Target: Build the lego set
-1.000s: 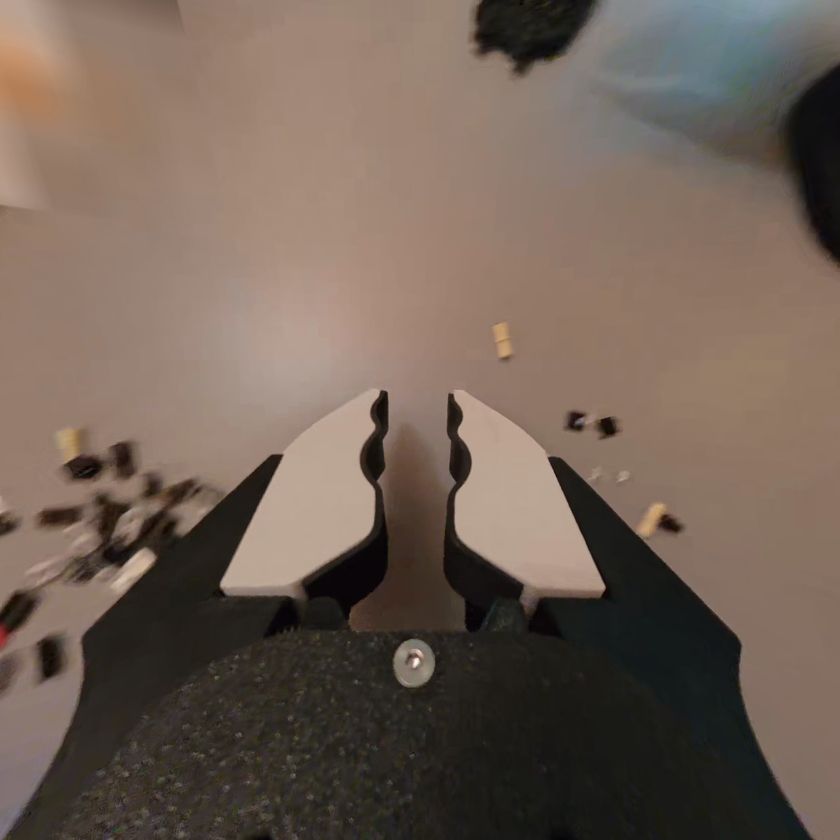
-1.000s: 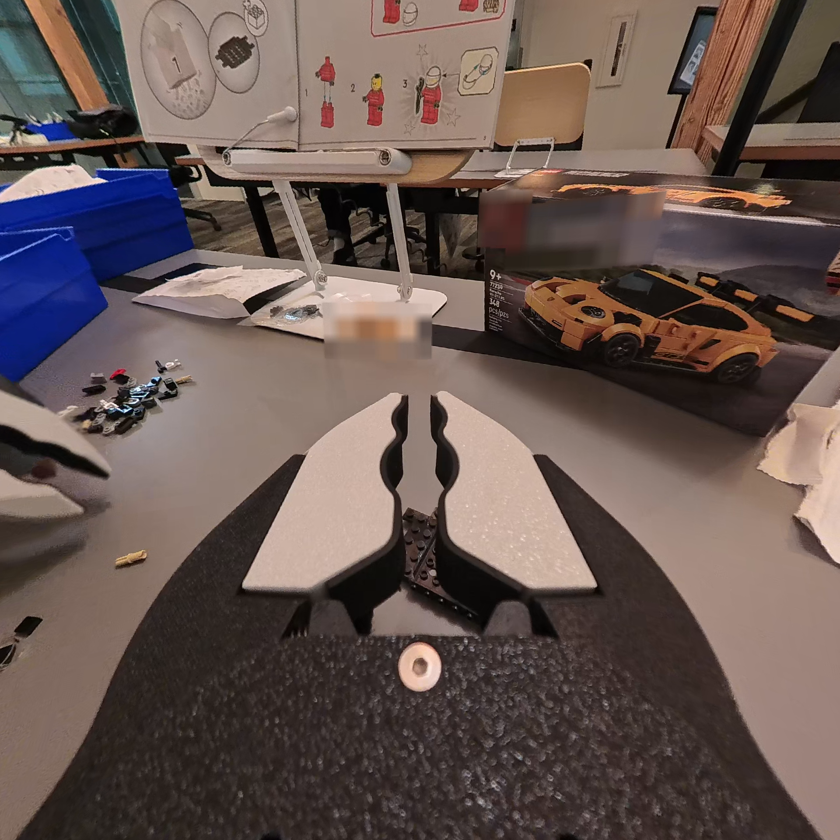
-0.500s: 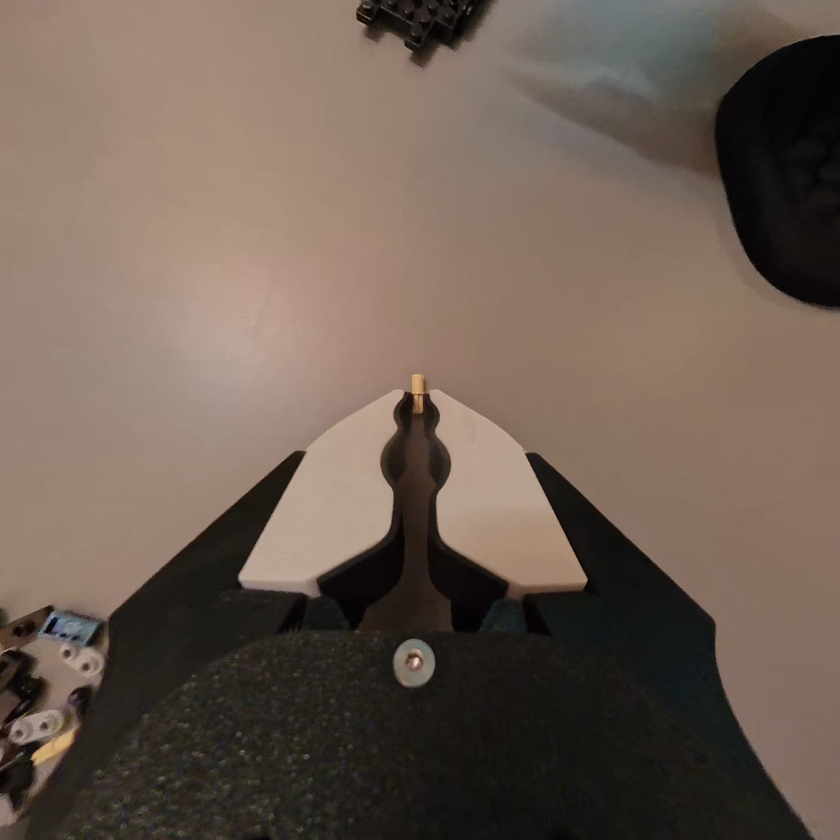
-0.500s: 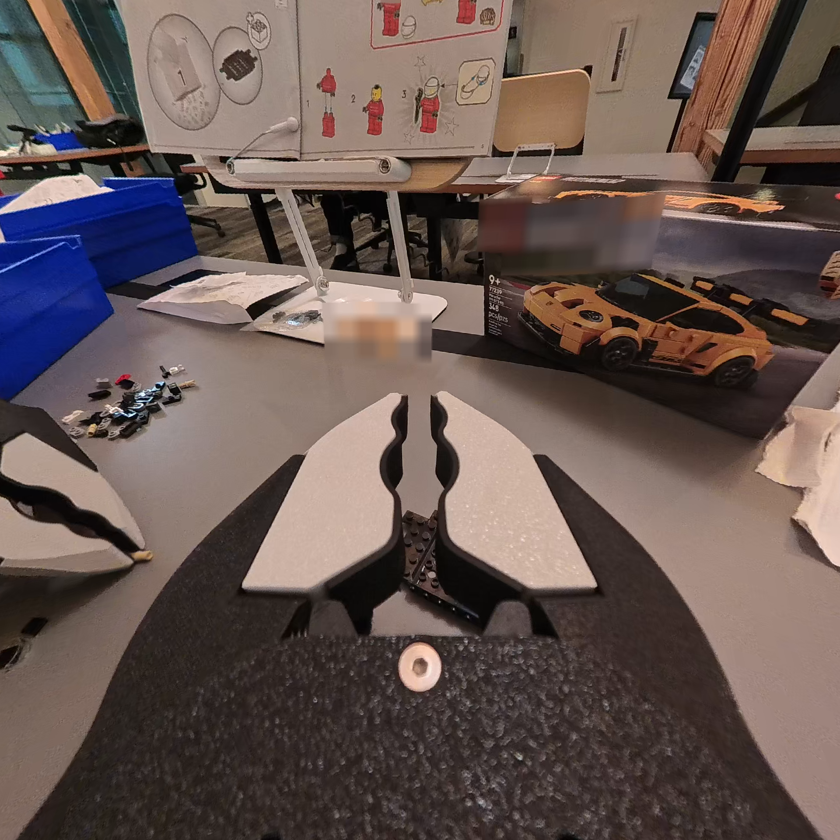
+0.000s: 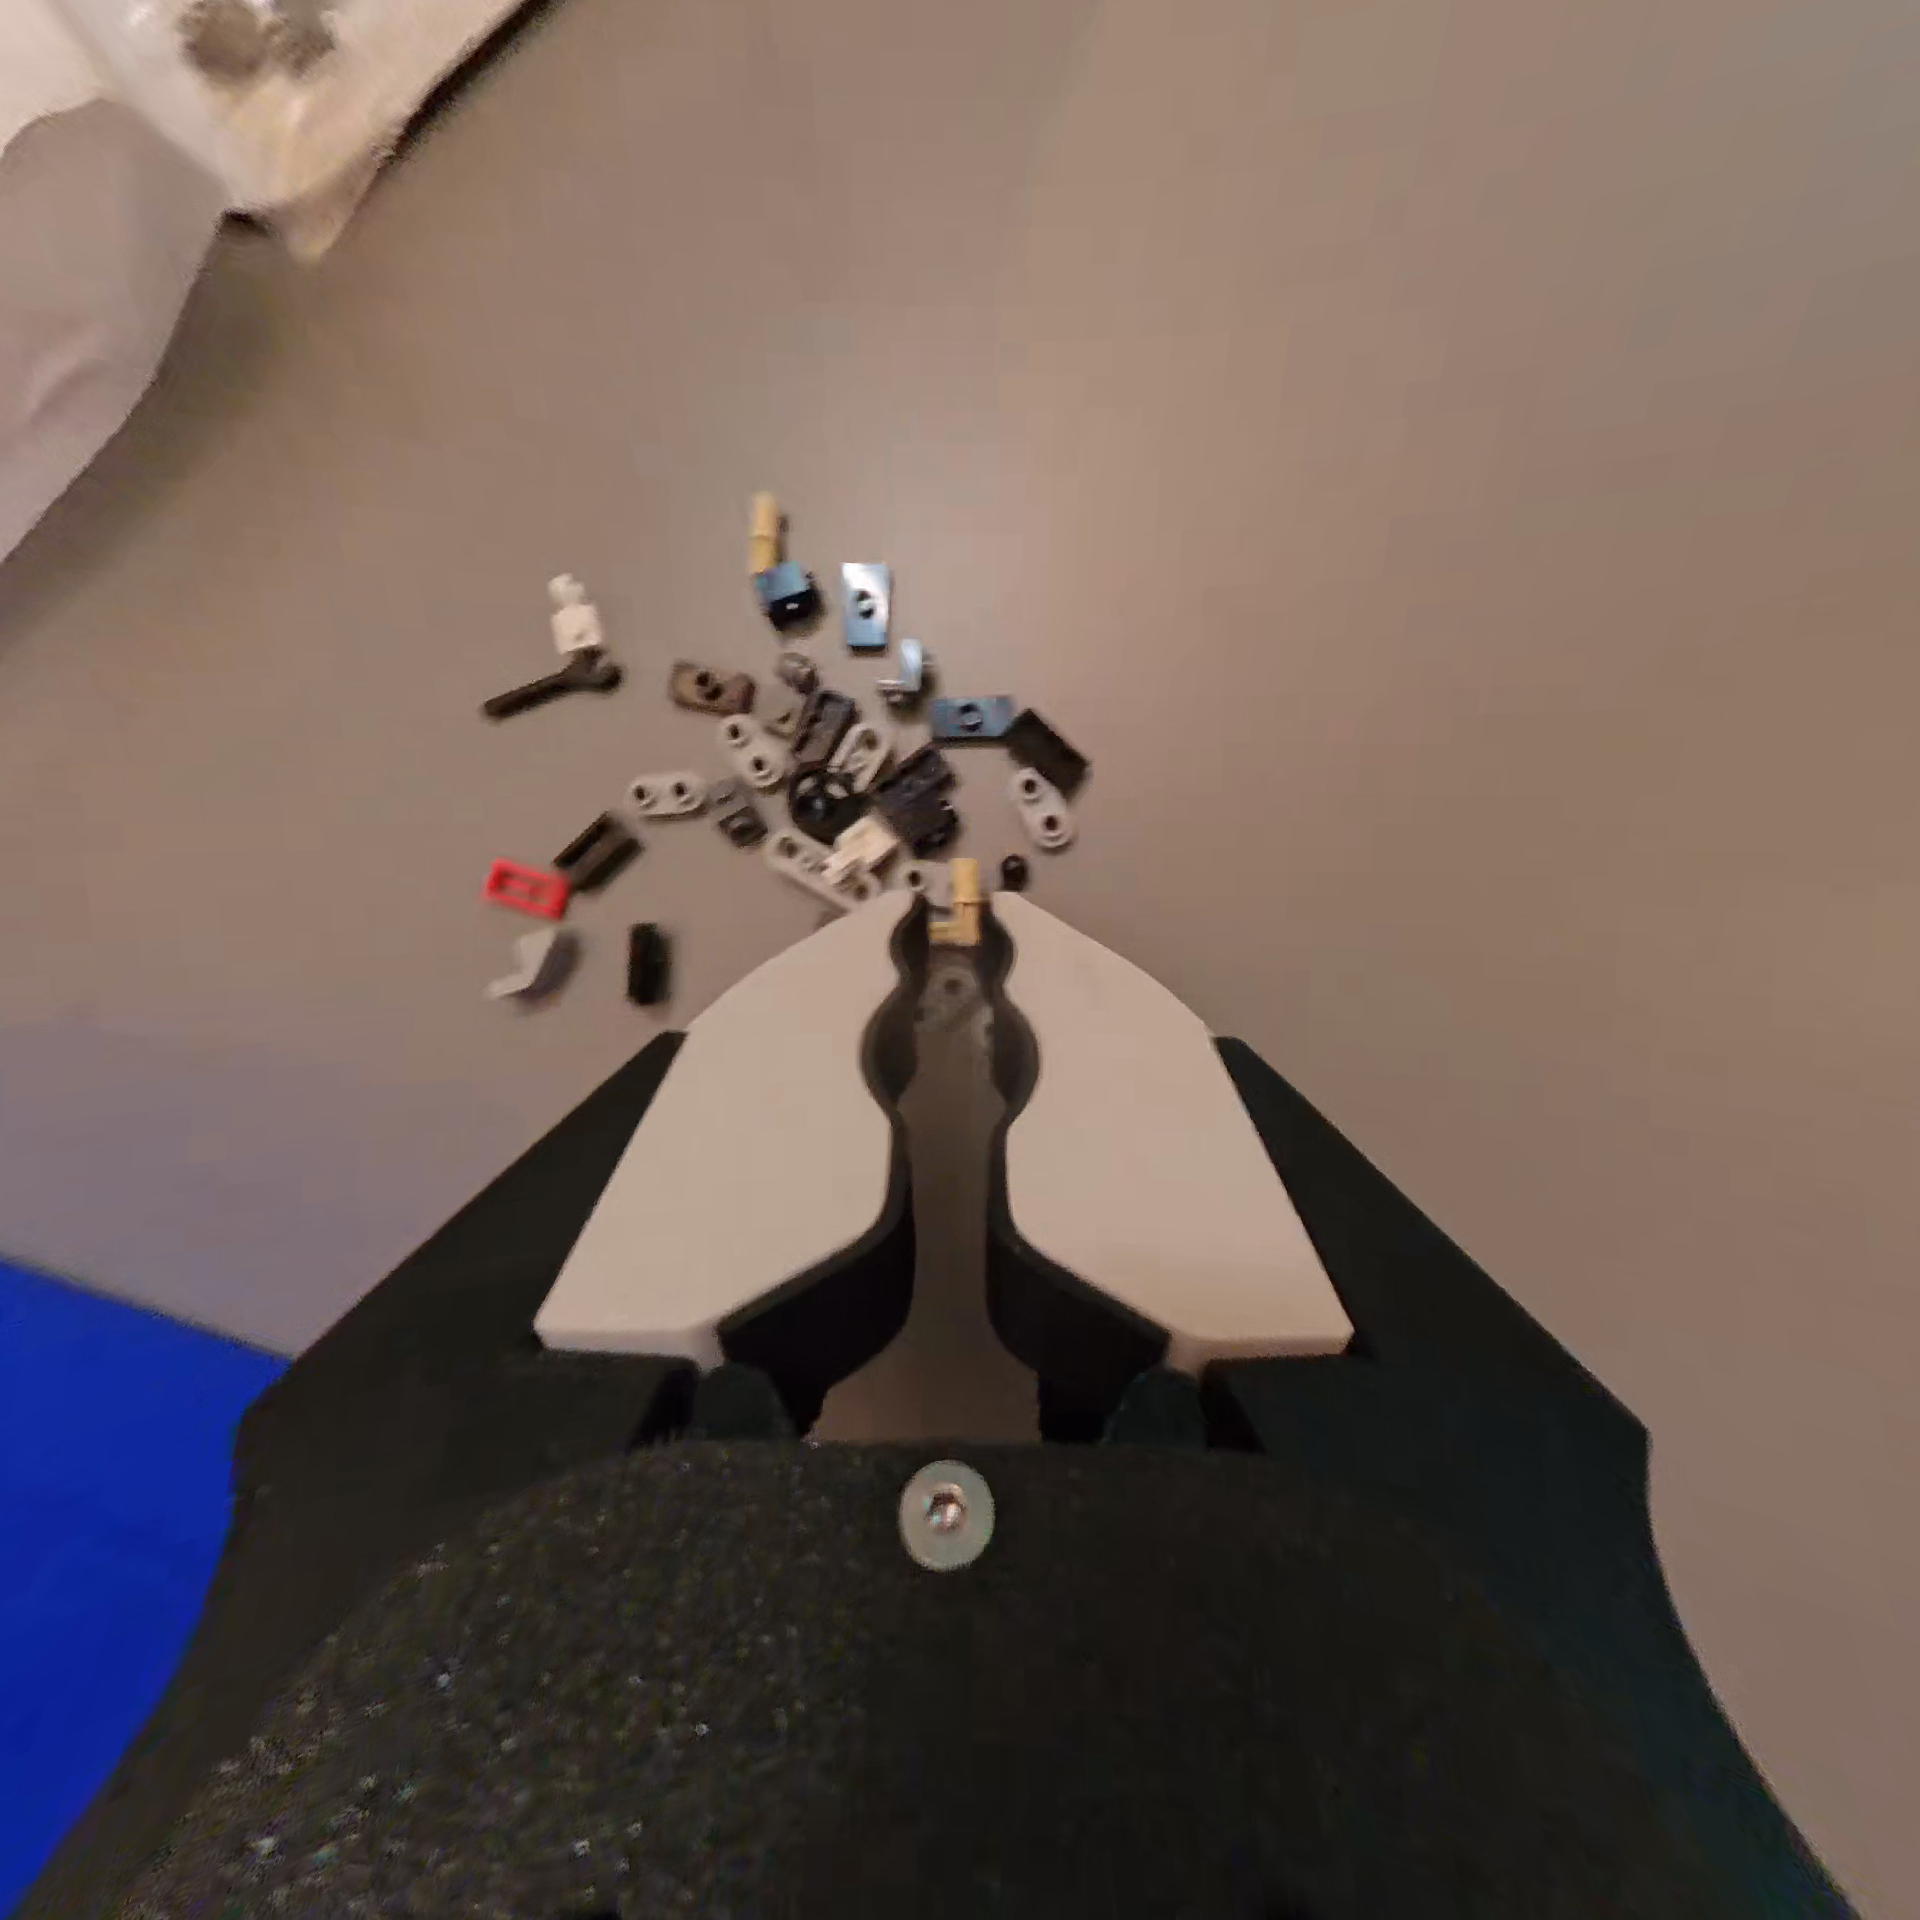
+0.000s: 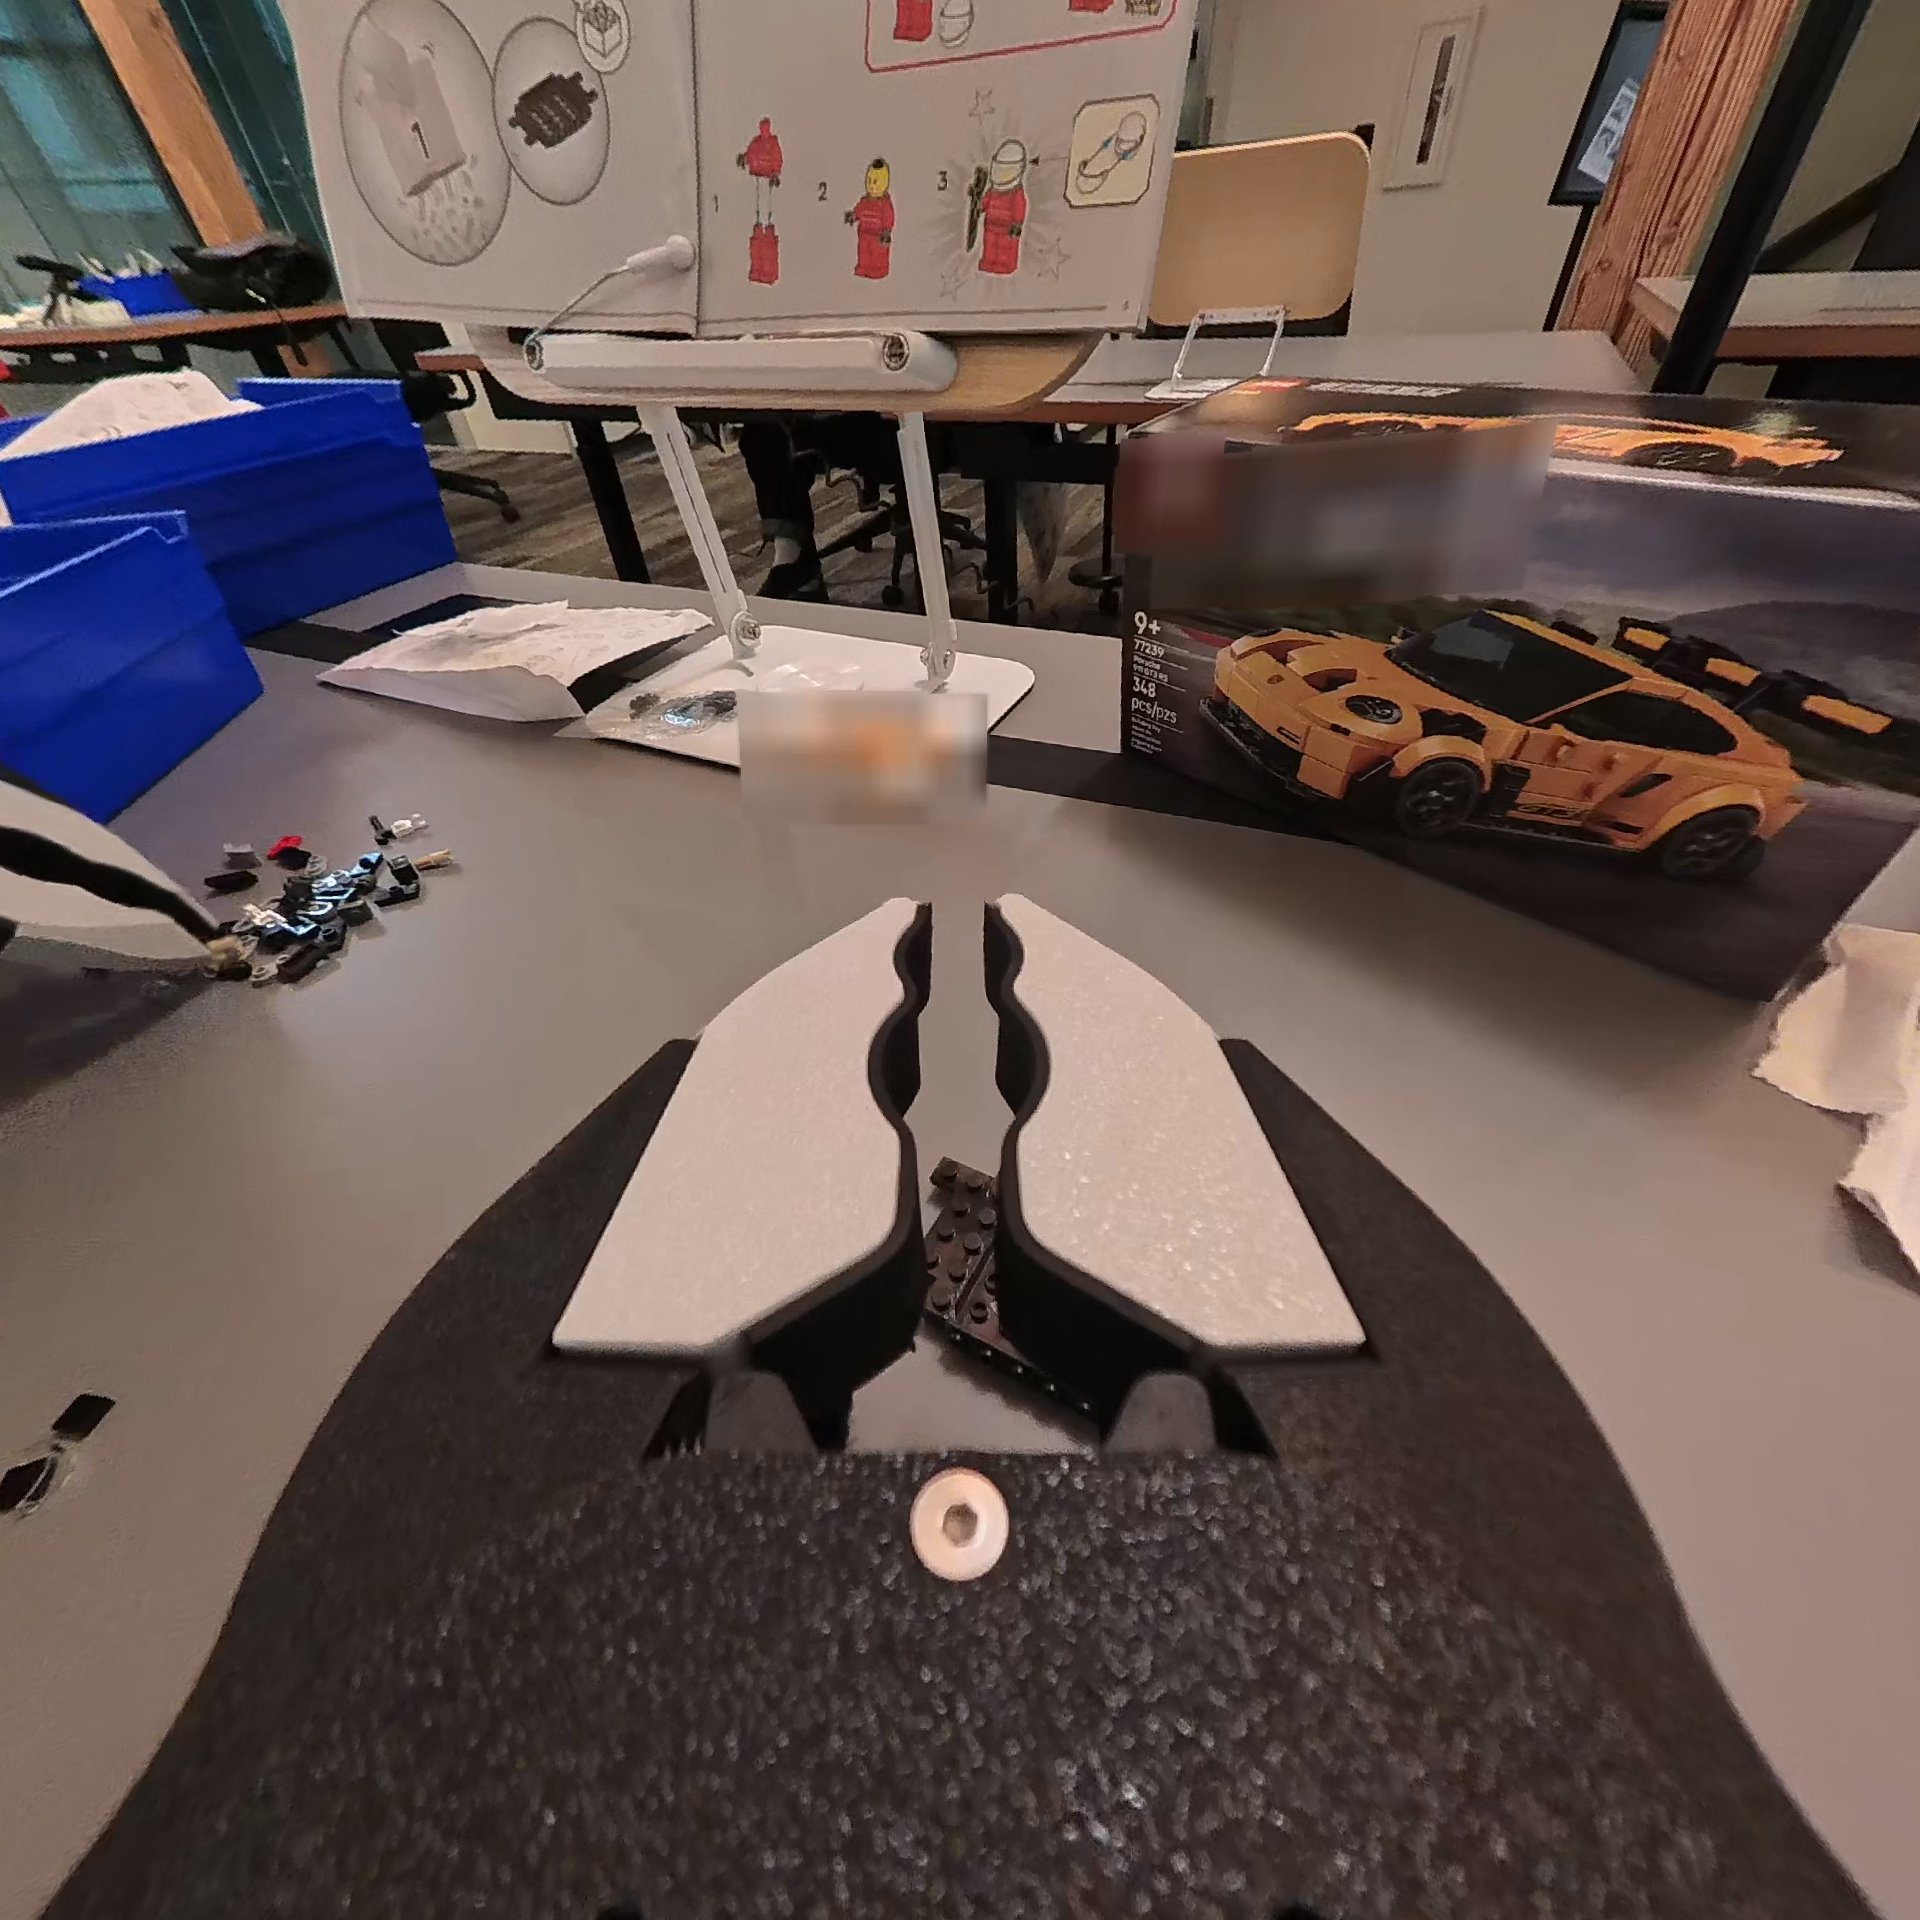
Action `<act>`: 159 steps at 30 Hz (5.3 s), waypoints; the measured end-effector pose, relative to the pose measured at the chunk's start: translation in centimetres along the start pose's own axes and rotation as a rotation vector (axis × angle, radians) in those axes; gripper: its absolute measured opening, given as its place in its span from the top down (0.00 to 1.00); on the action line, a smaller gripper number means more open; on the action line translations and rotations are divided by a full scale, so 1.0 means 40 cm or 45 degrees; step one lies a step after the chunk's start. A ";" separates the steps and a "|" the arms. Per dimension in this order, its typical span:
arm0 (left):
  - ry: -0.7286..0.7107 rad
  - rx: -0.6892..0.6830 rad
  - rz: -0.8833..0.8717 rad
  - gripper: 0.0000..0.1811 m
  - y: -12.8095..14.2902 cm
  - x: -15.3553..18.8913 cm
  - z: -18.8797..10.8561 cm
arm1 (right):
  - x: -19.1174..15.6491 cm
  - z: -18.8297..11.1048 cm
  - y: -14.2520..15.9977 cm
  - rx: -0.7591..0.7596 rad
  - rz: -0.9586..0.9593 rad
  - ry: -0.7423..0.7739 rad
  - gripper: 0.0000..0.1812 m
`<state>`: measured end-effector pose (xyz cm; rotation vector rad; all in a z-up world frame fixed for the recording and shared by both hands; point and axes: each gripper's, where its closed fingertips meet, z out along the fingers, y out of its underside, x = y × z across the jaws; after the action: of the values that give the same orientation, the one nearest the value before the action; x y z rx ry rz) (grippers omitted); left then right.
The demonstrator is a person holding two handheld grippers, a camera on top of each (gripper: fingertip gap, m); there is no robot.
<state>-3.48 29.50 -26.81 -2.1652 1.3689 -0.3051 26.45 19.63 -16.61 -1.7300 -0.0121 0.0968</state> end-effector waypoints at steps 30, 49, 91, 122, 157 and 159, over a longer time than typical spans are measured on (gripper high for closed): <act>0.701 0.092 0.319 0.99 0.003 0.467 -0.047 | 0.000 0.000 0.000 -0.001 0.001 -0.003 0.95; 0.517 0.202 0.269 0.86 -0.157 0.373 0.046 | 0.008 -0.006 -0.008 0.015 0.011 -0.001 0.95; 0.068 0.101 0.120 0.85 -0.028 0.018 -0.034 | -0.010 0.003 0.006 -0.014 -0.006 -0.021 0.95; -0.092 0.181 0.264 0.73 -0.026 0.018 -0.029 | -0.013 0.002 0.008 -0.020 -0.008 -0.031 0.94; -0.039 0.569 0.408 0.86 -0.100 0.066 -0.154 | -0.688 0.272 0.099 -0.334 -0.201 -0.985 0.99; -0.030 0.570 0.360 0.88 -0.094 0.053 -0.154 | -0.670 0.265 0.082 -0.311 -0.179 -0.973 0.98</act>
<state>-2.55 26.80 -19.86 -1.5869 1.4135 -0.4278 -1.17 27.85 -19.95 -1.8325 -0.7299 0.6682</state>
